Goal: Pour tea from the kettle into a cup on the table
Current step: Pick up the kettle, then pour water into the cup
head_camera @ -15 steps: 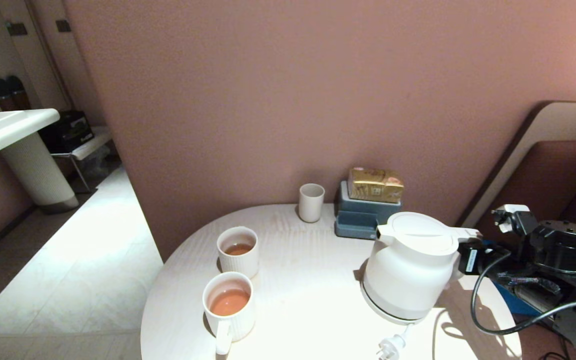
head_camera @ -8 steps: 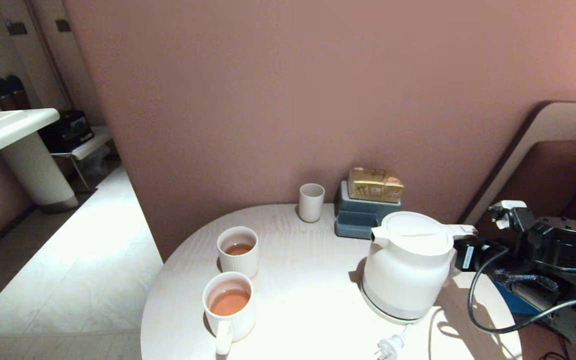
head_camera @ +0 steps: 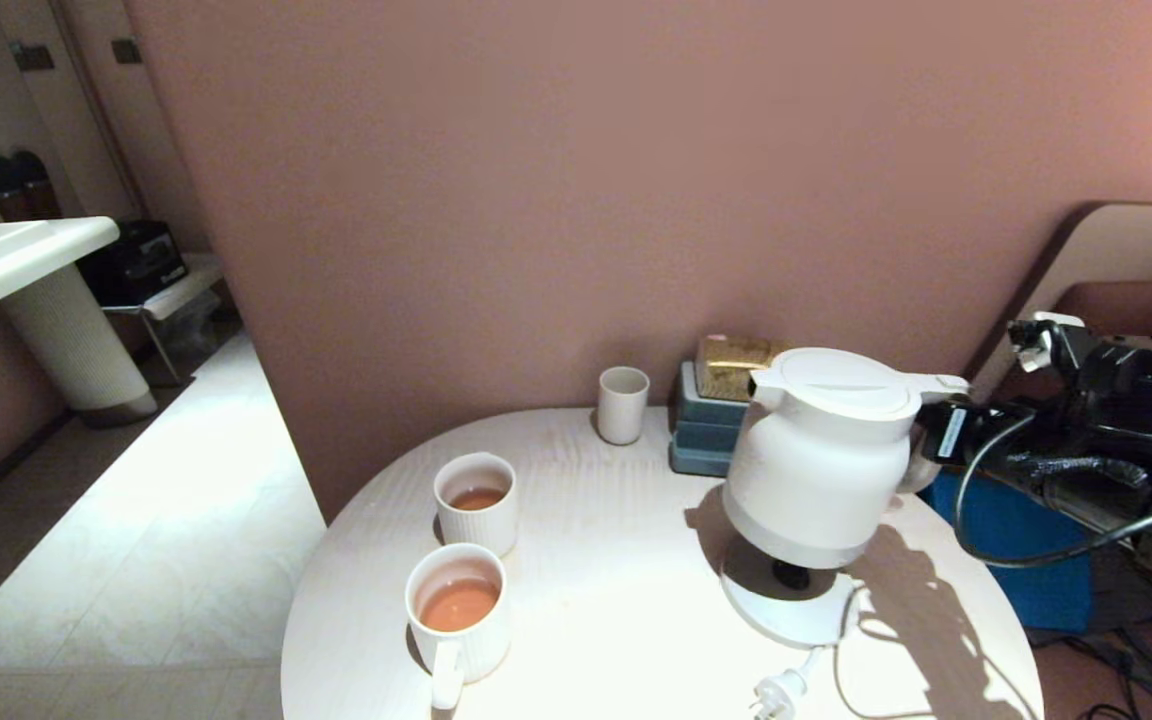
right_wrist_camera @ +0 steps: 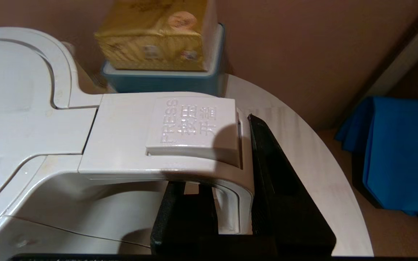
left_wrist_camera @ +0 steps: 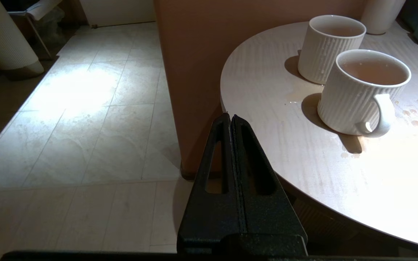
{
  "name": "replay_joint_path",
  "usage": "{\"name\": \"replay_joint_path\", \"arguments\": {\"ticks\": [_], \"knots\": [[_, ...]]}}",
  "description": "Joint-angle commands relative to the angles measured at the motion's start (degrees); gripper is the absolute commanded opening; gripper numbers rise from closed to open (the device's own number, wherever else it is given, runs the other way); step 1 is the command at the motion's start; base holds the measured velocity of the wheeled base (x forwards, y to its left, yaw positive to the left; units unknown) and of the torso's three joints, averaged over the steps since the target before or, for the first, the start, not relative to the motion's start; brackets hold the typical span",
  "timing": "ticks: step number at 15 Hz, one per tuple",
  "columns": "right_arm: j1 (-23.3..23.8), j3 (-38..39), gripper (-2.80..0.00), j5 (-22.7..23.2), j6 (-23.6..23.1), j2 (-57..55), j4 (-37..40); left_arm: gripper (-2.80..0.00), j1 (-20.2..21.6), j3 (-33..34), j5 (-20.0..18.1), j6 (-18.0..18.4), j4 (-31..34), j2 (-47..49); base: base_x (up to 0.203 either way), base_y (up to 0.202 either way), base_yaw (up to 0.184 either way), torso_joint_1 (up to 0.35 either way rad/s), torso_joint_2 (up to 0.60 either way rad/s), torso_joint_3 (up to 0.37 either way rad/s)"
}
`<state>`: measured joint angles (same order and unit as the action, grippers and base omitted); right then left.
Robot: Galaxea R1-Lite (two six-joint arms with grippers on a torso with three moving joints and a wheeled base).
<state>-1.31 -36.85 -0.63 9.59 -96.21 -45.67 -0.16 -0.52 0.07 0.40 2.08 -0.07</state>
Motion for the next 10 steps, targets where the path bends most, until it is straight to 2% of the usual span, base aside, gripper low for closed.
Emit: {"name": "replay_joint_path", "arguments": {"ticks": [1, 3, 6, 10], "knots": [[-1.82, -3.33, -2.80, -1.01, -0.06, 2.37, 2.32, -2.80, -0.02, 0.00, 0.01, -0.05, 0.03, 0.07, 0.000, 0.000, 0.000, 0.000, 0.00, 0.000], [-6.05, -8.42, -2.80, -5.05, -0.29, 2.54, 7.68, -2.80, -0.02, 0.00, 0.01, 0.04, 0.03, 0.07, 0.000, 0.000, 0.000, 0.000, 0.00, 0.000], [-12.13, -16.93, -2.80, -8.72, -1.11, 0.67, 14.77, -2.80, -0.02, 0.00, 0.01, 0.04, -0.05, 0.07, 0.000, 0.000, 0.000, 0.000, 0.00, 0.000], [-20.62, -25.56, -2.80, -15.51, -2.92, -5.92, 19.10, -2.80, -0.02, 0.00, 0.01, 0.04, 0.03, 0.07, 0.000, 0.000, 0.000, 0.000, 0.00, 0.000]]}}
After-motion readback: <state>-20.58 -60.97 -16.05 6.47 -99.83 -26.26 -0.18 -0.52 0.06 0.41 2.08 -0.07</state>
